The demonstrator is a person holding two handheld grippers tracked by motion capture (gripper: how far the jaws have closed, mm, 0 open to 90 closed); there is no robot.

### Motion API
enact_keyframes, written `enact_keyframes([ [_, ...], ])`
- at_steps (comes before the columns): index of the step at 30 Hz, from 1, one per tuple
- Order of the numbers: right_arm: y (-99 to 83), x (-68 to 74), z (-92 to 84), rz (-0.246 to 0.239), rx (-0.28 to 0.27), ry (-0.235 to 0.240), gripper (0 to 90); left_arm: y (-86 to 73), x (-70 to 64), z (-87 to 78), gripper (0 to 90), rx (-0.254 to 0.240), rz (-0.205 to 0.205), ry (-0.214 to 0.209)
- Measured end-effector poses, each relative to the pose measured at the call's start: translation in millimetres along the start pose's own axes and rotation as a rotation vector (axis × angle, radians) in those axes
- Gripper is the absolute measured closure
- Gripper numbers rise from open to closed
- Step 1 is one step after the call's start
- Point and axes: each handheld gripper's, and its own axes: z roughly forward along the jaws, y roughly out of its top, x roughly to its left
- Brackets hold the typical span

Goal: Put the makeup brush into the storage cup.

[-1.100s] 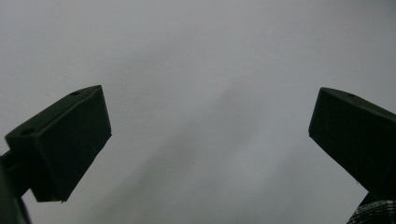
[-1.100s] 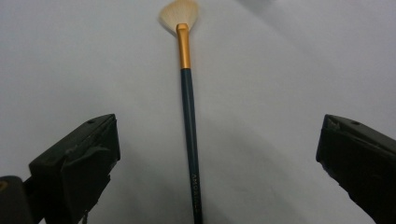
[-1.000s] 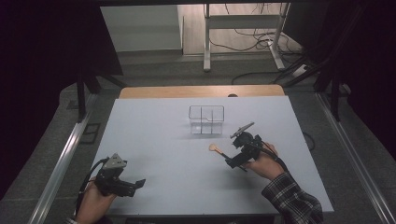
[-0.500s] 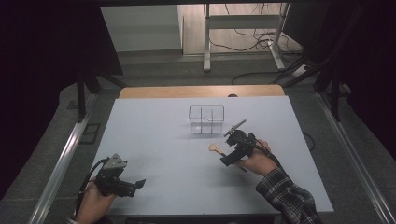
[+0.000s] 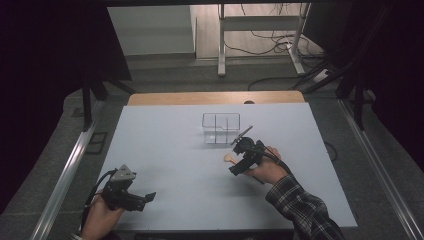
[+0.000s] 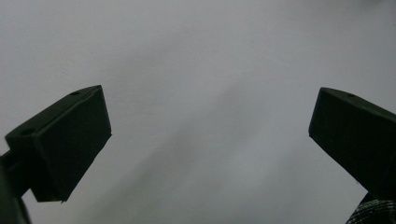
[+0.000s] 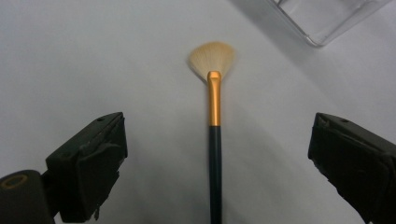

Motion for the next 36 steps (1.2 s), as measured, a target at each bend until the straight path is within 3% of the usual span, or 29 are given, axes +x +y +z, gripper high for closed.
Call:
enact_keyframes([
  [15, -2.5, 0.9, 11.2, -0.002, 0.023, 0.007, 11.0, -0.1, -0.1, 0.4, 0.0, 0.005, 0.001, 0.001],
  [26, -8.4, -0.9, 20.8, -0.013, 0.058, 0.014, 21.1, -0.1, -0.3, 0.6, 0.0, 0.011, 0.003, 0.000],
  [33, -9.0, -2.3, 21.8, -0.017, 0.080, 0.036, 33.6, -0.2, -0.4, 0.9, 0.0, 0.013, 0.004, 0.000],
  [36, -7.5, -3.9, 19.0, -0.017, 0.092, 0.042, 52.0, -0.3, -0.6, 1.1, 0.0, 0.015, 0.004, -0.001],
])
